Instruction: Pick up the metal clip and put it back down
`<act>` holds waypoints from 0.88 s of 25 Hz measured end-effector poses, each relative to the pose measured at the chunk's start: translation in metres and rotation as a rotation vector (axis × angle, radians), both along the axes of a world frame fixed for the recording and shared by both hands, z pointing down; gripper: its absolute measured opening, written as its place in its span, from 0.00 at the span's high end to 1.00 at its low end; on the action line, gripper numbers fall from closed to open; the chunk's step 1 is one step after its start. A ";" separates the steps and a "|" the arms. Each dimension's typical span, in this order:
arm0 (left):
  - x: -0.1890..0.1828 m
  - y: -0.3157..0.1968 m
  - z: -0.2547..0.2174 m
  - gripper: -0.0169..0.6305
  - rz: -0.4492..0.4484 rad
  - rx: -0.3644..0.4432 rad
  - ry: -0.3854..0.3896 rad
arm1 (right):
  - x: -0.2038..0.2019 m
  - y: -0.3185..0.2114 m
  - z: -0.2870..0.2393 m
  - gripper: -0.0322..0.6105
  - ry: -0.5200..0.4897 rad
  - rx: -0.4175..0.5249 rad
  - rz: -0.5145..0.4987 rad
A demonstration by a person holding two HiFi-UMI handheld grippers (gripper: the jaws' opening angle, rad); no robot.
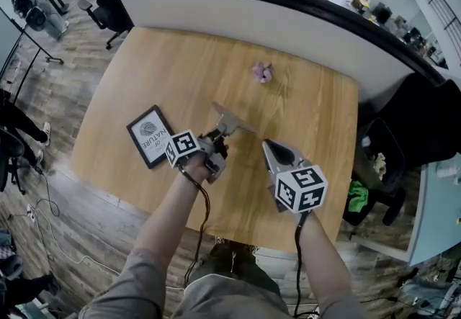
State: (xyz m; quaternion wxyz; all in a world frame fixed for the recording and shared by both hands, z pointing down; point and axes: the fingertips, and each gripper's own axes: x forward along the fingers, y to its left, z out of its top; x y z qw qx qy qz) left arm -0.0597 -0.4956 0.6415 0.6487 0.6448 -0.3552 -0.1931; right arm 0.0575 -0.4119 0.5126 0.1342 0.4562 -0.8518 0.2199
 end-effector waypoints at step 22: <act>-0.006 -0.028 0.027 0.48 -0.078 -0.022 -0.065 | 0.022 0.018 0.038 0.93 -0.003 -0.109 0.012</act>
